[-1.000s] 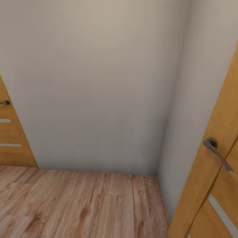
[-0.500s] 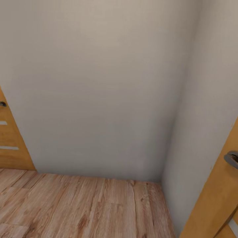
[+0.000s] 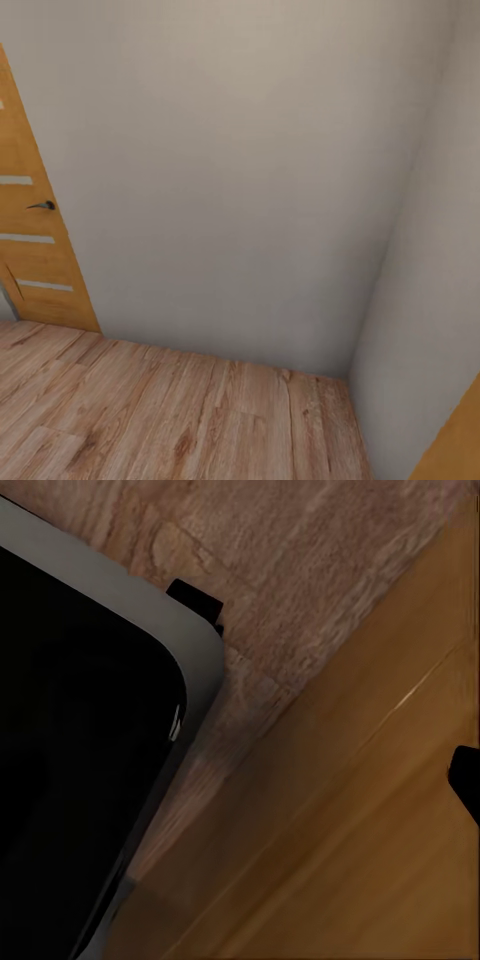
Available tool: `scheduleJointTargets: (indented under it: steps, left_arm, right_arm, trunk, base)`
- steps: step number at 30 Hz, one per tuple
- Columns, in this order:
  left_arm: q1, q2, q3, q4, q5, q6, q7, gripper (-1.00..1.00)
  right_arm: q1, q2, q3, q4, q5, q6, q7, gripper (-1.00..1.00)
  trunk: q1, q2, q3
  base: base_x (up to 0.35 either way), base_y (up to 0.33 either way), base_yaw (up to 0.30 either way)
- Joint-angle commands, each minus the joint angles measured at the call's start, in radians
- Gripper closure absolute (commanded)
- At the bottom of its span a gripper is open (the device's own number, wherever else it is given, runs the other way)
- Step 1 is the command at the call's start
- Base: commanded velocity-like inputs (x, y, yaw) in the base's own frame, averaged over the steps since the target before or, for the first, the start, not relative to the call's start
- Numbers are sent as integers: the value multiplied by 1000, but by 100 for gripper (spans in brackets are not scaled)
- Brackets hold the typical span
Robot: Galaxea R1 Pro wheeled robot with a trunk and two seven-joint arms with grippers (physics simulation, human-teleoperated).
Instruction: Move the two storage containers from the living room to the garage. In the garage, place one container on the floor and stack the other container on top of it (either order is fine).
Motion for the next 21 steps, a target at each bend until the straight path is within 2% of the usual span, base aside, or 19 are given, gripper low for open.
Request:
scheduleJointTargets:
  steps: [1,12,21]
  left_arm:
    - [0,0,1,0,4,-2,0,-100]
    - [0,1,3,0,4,0,0,-100]
    - [0,1,3,0,4,-1,0,-100]
  right_arm:
    - [-1,0,7,3,-11,-6,5,-100]
    - [-1,0,7,3,-11,-7,5,-100]
    - [-1,0,7,3,-11,-7,4,-100]
  trunk:
    - [0,0,-1]
    - [0,0,-1]
    - [0,0,-1]
  base:
    - [262,0,45]
    - [313,0,10]
    - [322,0,224]
